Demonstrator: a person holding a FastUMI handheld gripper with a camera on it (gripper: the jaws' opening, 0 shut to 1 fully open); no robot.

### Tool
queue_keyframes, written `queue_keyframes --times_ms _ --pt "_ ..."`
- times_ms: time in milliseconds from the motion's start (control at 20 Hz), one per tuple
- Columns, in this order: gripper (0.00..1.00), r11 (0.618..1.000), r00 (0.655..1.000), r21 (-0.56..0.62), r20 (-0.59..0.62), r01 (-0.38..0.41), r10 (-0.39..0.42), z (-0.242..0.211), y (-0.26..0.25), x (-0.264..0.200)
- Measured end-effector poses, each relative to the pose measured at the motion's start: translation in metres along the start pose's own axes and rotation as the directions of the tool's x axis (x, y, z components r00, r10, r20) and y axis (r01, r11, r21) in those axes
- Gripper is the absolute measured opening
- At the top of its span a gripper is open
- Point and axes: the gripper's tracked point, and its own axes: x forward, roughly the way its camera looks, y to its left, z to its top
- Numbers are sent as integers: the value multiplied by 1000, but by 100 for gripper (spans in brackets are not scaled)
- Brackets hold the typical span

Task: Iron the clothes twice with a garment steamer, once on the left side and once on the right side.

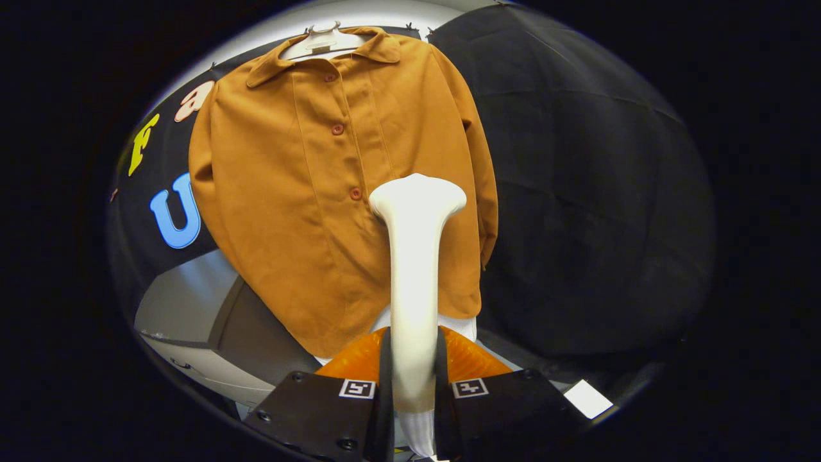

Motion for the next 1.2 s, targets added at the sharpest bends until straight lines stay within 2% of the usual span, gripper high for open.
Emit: queue_keyframes --times_ms 350,650,950,1200 --pt "29 999 995 9 -88 39 -38 -55 -13 -10" --pt "29 999 993 9 -108 45 -43 -76 -10 -27" --pt "29 1000 997 -2 -74 21 -21 -73 7 -51" --pt "29 1000 1000 -5 21 -11 11 -40 29 -75"
